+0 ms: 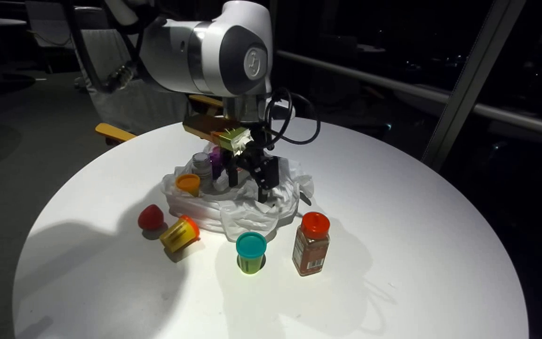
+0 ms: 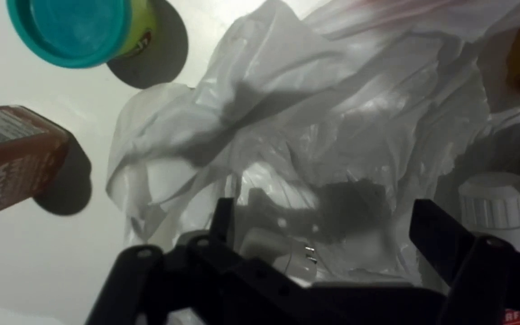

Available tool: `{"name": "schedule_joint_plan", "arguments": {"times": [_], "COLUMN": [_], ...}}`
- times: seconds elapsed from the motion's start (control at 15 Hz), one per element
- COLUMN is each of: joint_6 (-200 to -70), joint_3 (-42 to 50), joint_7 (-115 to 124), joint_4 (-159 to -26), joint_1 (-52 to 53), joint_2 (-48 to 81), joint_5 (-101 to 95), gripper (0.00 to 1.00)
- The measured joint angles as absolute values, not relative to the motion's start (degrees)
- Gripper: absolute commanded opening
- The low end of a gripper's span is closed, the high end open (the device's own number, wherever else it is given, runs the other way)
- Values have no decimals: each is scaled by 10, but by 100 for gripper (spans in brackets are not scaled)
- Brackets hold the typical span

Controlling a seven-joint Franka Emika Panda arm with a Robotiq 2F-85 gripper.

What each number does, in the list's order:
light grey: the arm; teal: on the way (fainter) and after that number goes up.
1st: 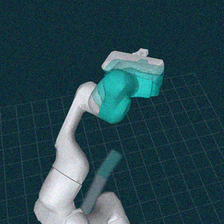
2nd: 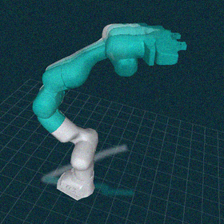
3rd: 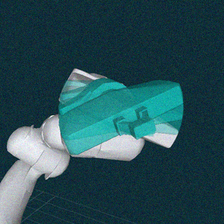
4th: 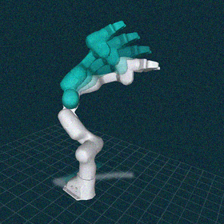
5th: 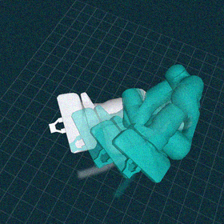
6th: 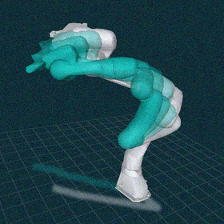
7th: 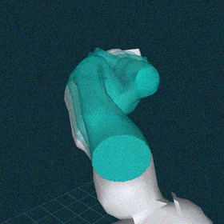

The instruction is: Remove the things from the plastic bag and put them on the table

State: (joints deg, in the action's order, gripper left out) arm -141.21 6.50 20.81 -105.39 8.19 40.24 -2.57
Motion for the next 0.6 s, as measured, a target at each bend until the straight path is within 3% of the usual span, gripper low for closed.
{"name": "schedule_joint_plan", "arguments": {"times": [0.6], "joint_6": [-1500], "joint_3": [71], "joint_7": [303], "joint_4": [-1044], "joint_1": [68], "joint_2": [430], "joint_5": [40], "gripper": [100]}}
